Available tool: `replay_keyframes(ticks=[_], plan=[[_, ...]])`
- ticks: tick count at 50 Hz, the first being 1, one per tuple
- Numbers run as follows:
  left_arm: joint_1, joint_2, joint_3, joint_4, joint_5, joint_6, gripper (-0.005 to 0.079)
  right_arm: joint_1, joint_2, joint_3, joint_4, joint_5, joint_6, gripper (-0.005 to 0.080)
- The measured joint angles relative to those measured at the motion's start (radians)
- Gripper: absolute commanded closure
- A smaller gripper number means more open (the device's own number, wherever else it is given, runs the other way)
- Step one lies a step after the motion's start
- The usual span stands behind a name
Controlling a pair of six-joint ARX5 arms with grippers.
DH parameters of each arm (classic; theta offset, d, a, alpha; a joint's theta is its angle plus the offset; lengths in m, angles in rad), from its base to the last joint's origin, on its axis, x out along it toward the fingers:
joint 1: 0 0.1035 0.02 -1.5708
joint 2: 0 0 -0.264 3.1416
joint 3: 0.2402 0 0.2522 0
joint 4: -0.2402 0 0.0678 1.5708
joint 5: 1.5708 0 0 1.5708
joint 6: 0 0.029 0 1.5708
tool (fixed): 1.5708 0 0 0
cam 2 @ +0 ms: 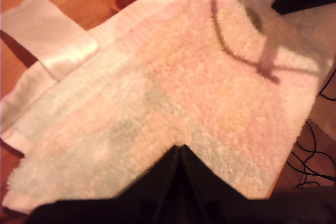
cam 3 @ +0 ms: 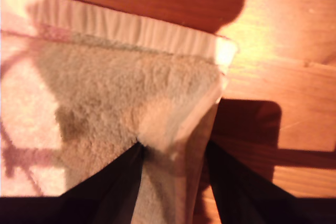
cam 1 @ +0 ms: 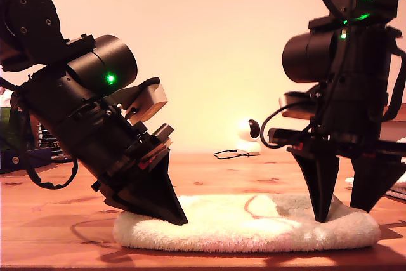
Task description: Fold the tea towel in front of you. After folding it, place it to the right side.
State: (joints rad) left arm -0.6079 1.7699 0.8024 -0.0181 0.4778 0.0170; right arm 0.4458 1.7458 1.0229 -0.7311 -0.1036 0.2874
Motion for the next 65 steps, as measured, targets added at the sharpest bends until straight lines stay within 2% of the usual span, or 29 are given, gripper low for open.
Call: replay_keyframes(ticks=[9,21,35,44,52,59,65], plan=[[0.0,0.0,0.0,0.0,0.0,-0.006,0.0764,-0.002,0.004,0.002,0.006,-0.021,-0.005,0.0427],[0.0,0.0,0.0,0.0,0.0,-0.01,0.0764,-0.007,0.015,0.002,0.06,-0.095,-0.004,0.077],[0.0,0.0,0.0,0.0,0.0,-0.01,0.0764,-0.006,0.019,0.006,0.058,-0.098,-0.026,0.0765],[0.0,0.0,0.0,0.0,0.003,-0.013,0.0764,-0.006,0.018,0.032,-0.01,-0.08,-0.047,0.0765],[0.0,0.0,0.0,0.005,0.004,-0.033,0.0764,-0.006,-0.005,0.098,-0.083,-0.079,-0.051,0.0765],[0.0,0.007,0.0,0.024,0.019,-0.041,0.0764,-0.006,-0.042,0.172,-0.093,-0.082,-0.051,0.0765],[0.0,0.008,0.0,0.025,0.024,-0.045,0.0764,0.0,-0.05,0.205,-0.092,-0.126,-0.031,0.0765]])
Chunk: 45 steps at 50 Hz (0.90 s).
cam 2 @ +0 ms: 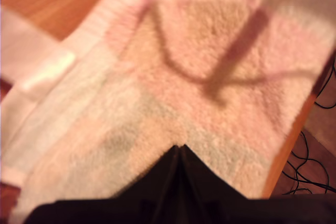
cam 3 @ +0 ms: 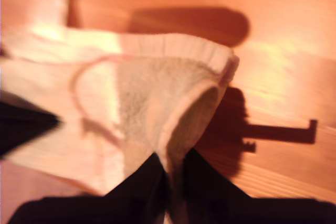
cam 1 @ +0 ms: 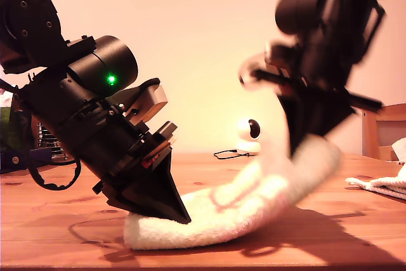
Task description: Fold the tea towel in front of you. After folding it, place it to the right side.
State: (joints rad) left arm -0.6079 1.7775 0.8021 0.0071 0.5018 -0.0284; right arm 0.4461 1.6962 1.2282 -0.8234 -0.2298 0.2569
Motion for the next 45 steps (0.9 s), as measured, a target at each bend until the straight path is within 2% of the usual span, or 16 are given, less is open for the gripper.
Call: replay_keyframes(ticks=[24,45], plan=[[0.0,0.0,0.0,0.031,0.012,-0.047,0.0764,0.16,0.0,0.0,0.098,-0.03,0.119,0.0765],[0.0,0.0,0.0,0.016,0.012,-0.047,0.0764,0.22,0.0,0.0,0.201,-0.06,0.215,0.0765]])
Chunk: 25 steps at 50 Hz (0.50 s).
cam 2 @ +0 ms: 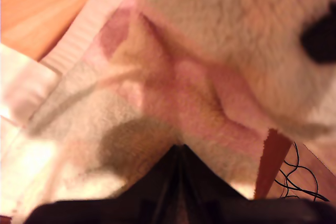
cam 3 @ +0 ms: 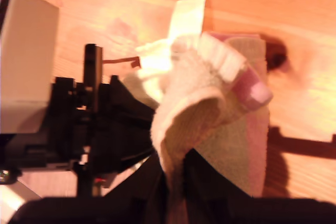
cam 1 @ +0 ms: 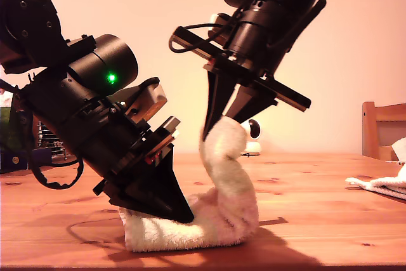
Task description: Fold the tea towel in front of you. After folding it, place it to the right side.
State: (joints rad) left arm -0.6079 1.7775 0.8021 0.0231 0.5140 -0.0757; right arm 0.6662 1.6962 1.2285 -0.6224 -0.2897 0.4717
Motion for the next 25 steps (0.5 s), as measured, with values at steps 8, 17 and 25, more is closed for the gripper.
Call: replay_keyframes(ticks=[8,17,25], plan=[[0.0,0.0,0.0,0.003,-0.002,0.0,0.0764,0.024,0.0,0.0,0.02,0.0,0.026,0.0765],[0.008,0.0,0.0,0.031,-0.01,0.0,0.0764,0.049,0.0,0.0,0.034,0.0,0.026,0.0765],[0.034,0.0,0.0,0.035,0.016,0.0,0.0764,0.049,0.0,0.0,0.046,0.0,0.046,0.0765]])
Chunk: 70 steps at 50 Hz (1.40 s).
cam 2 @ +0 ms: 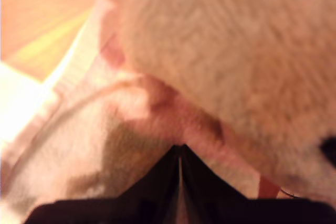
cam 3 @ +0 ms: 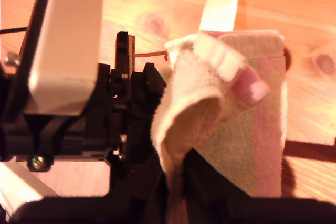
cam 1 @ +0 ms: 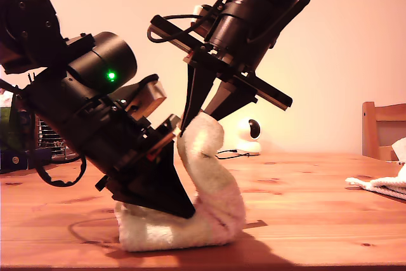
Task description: Fold the tea towel in front of you. After folding it, place it to the right side.
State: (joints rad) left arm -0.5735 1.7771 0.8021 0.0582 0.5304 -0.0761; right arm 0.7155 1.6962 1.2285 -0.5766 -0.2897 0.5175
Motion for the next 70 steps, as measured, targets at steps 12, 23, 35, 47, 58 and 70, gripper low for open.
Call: replay_keyframes(ticks=[12,23,35,47,58,70], plan=[[0.027,-0.068,0.0,-0.078,0.011,0.002,0.0764,0.0,0.0,0.0,0.007,0.004,0.005,0.0765],[0.047,-0.214,0.0,-0.169,0.01,0.024,0.0764,0.003,0.0,0.0,0.013,0.01,0.006,0.0765],[0.095,-0.298,0.0,-0.372,-0.084,0.069,0.0764,0.033,0.0,0.0,0.049,0.012,0.029,0.0765],[0.156,-0.364,0.0,-0.533,-0.23,0.081,0.0764,0.061,0.038,0.0,0.073,0.017,0.058,0.0765],[0.168,-0.368,0.0,-0.556,-0.28,0.11,0.0764,0.079,0.089,0.0,0.1,0.028,0.069,0.0765],[0.246,-0.368,-0.055,-0.56,-0.325,0.094,0.0764,0.084,0.089,0.0,0.152,0.037,0.093,0.0765]])
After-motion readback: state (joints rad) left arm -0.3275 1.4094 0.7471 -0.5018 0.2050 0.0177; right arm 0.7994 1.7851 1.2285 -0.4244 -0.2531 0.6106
